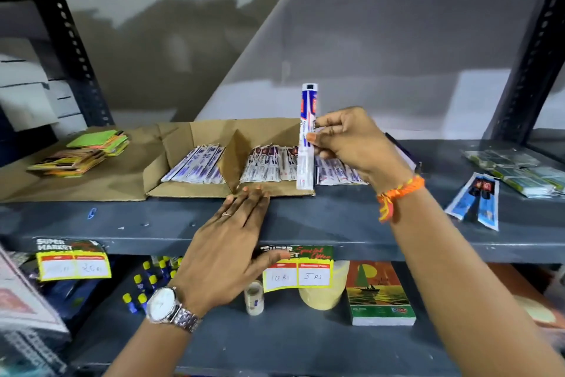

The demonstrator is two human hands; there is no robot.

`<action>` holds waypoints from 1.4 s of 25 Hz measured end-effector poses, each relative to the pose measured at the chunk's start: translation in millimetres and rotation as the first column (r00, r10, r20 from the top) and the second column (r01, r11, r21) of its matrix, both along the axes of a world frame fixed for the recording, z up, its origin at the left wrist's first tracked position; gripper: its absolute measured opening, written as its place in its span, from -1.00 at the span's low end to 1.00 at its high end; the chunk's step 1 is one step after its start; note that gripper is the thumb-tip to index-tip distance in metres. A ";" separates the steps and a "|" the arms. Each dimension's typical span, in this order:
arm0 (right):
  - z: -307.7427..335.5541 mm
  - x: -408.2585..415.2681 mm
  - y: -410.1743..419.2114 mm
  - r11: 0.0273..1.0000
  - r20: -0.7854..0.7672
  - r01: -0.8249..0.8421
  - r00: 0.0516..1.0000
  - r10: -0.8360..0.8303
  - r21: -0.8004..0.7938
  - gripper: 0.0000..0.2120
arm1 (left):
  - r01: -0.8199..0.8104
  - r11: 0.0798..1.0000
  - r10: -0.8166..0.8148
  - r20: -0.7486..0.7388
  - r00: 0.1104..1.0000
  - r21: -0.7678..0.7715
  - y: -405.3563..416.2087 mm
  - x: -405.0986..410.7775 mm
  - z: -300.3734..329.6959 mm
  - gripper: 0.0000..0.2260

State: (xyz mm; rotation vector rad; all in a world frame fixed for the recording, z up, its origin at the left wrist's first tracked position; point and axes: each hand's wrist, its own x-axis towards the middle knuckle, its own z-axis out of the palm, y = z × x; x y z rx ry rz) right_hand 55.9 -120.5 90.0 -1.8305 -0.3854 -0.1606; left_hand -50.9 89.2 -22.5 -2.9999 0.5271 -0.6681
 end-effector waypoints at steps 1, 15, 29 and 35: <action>3.1 14.4 13.3 0.997 0.015 0.010 1.000 -0.009 -0.076 -0.82 | -0.008 1.000 0.008 -0.005 1.000 -0.001 2.8 -0.7 -1.0 -0.08; -22.2 79.3 114.3 0.720 0.137 0.153 0.987 -0.081 -0.677 -0.82 | -0.064 0.998 0.064 -0.005 0.998 -0.007 5.3 0.4 -6.1 -0.16; -9.1 -22.0 -121.5 0.715 0.291 0.657 0.751 -0.592 -0.240 -0.72 | -0.063 0.998 0.063 0.019 0.998 -0.023 5.4 1.8 -12.4 -0.21; -62.7 -19.7 -208.0 0.295 0.316 0.735 0.568 -0.760 -0.611 -0.66 | -0.059 0.998 0.059 0.020 0.998 -0.006 5.1 2.4 -13.4 -0.23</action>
